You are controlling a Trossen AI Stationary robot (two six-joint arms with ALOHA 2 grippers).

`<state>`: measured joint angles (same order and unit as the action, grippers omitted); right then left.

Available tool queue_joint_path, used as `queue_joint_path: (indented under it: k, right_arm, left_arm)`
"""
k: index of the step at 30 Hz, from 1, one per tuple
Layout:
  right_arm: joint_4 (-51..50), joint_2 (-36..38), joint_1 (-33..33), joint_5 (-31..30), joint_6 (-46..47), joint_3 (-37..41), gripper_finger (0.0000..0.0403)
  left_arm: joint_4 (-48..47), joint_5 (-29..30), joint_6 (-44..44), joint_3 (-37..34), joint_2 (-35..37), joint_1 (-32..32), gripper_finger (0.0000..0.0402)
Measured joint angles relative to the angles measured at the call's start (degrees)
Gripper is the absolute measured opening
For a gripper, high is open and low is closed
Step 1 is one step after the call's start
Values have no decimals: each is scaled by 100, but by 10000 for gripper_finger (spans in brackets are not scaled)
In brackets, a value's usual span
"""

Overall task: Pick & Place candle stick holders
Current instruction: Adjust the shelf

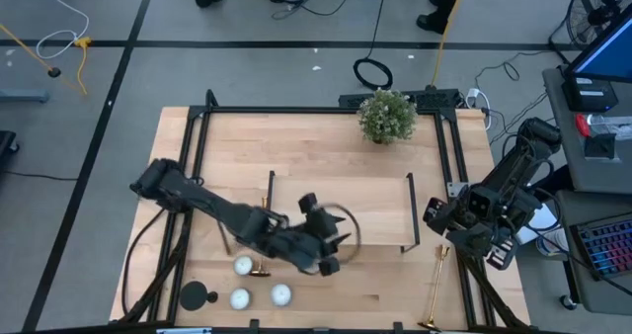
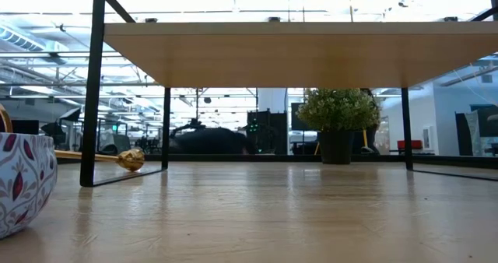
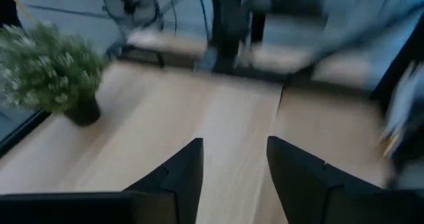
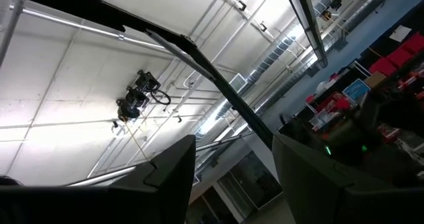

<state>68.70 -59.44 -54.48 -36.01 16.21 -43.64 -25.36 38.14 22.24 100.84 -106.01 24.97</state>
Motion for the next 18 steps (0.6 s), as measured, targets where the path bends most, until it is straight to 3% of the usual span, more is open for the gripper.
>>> queue_joint_path:
  k: [3,11,18]
  right_arm:
    - [0,0,0,-17,-28,0,196]
    - [-409,2,0,-629,-58,-3,196]
    - [-1528,2,-2,-2383,384,-2,196]
  left_arm:
    - [288,-218,341,13,423,-74,154]
    - [83,-1886,1259,15,1046,-239,116]
    - [-1323,-2001,2435,20,1040,-75,47]
